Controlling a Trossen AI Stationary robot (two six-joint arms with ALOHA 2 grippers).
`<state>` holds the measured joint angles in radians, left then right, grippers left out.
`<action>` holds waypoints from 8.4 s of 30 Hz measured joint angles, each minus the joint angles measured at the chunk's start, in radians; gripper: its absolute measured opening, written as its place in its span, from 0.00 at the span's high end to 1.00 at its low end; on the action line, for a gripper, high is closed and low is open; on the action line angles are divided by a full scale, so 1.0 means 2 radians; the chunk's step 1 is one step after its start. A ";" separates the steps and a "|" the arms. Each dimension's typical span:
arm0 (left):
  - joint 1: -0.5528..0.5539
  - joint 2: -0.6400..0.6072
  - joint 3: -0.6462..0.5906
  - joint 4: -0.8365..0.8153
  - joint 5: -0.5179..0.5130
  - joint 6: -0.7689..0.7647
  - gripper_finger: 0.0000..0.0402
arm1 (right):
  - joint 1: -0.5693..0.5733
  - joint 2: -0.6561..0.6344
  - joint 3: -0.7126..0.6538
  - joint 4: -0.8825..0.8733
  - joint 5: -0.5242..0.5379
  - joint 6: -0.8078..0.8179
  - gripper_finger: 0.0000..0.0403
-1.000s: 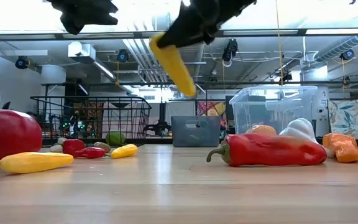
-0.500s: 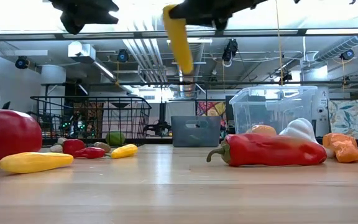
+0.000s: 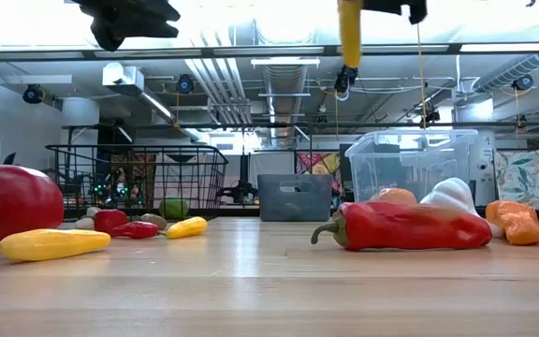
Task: Sort produce into baskets
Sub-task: Put the corn into the transparent bin, then put the small red chili pepper into the black bin
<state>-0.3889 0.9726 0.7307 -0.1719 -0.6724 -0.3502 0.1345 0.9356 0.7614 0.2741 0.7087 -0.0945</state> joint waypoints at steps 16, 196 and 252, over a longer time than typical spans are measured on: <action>0.000 0.008 0.000 -0.004 0.000 0.002 0.67 | -0.142 -0.030 -0.031 -0.153 0.180 0.134 0.67; -0.015 0.238 0.034 -0.074 0.194 -0.015 0.62 | -0.006 0.106 0.205 -0.320 -0.262 0.173 0.48; 0.013 0.305 0.115 -0.178 0.194 0.077 0.98 | -0.006 0.129 0.204 -0.334 -0.262 0.169 0.48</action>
<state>-0.3630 1.5817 0.9599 -0.5288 -0.2853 -0.1962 0.1220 1.1934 1.1687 -0.3931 0.1844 0.2440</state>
